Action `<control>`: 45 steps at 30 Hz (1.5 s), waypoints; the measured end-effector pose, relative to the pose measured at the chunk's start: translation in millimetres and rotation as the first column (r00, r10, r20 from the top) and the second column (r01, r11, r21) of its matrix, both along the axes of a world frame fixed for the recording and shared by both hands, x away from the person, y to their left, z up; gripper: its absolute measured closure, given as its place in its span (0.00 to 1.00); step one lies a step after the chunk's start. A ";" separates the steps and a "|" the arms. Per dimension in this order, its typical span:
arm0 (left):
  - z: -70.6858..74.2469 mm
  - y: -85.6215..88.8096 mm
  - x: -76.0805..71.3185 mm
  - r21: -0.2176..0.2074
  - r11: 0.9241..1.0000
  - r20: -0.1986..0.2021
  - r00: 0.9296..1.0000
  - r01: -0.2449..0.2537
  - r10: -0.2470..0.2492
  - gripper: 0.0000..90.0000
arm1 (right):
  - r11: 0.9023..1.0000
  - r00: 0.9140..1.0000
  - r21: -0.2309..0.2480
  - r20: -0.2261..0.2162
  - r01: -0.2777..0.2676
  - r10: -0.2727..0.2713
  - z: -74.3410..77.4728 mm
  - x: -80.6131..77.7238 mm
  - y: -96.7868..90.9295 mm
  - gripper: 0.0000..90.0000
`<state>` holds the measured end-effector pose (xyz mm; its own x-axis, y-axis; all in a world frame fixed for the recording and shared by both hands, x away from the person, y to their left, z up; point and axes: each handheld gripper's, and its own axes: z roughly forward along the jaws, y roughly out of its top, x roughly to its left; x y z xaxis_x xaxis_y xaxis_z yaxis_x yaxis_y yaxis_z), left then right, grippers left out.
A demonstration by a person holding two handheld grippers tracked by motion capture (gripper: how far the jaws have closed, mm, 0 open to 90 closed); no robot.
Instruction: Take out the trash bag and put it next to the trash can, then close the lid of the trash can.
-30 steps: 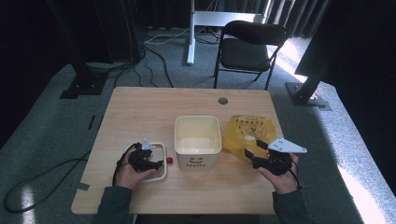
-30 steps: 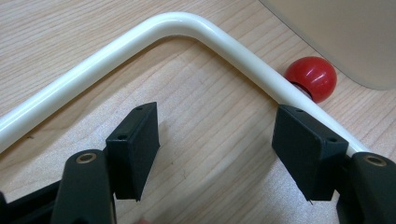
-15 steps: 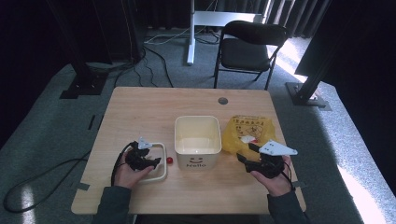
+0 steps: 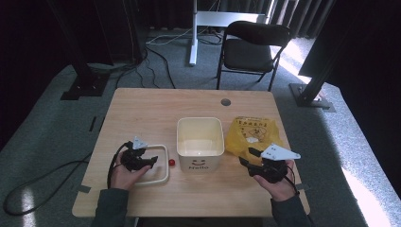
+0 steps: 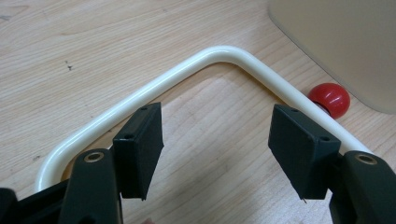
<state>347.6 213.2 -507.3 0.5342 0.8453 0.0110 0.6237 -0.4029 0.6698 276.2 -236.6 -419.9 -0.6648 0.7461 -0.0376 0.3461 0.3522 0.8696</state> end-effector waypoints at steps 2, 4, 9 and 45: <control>0.6 2.1 0.0 -0.003 1.000 0.001 1.000 -0.006 0.006 0.40 | 1.000 1.000 -0.003 -0.010 -0.004 0.004 -3.2 0.5 0.8 0.54; 1.2 4.0 0.1 -0.006 1.000 0.003 1.000 -0.014 0.014 0.40 | 1.000 1.000 -0.003 -0.018 -0.005 0.005 -6.6 1.4 1.4 0.54; 2.7 8.5 0.0 -0.009 1.000 0.007 1.000 -0.025 0.025 0.40 | 1.000 0.999 -0.001 -0.042 -0.003 0.003 -14.6 2.9 2.2 0.53; 8.6 48.6 1.5 -0.036 0.989 0.019 0.989 -0.143 0.144 0.40 | 0.998 0.992 -0.053 -0.123 0.024 -0.030 -64.0 11.7 10.1 0.30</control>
<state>349.1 261.8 -498.7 0.4072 0.9133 -0.0092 0.6586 -0.2866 0.6958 287.9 -226.6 -484.0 -0.6462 0.7632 0.0050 0.4599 0.3842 0.8006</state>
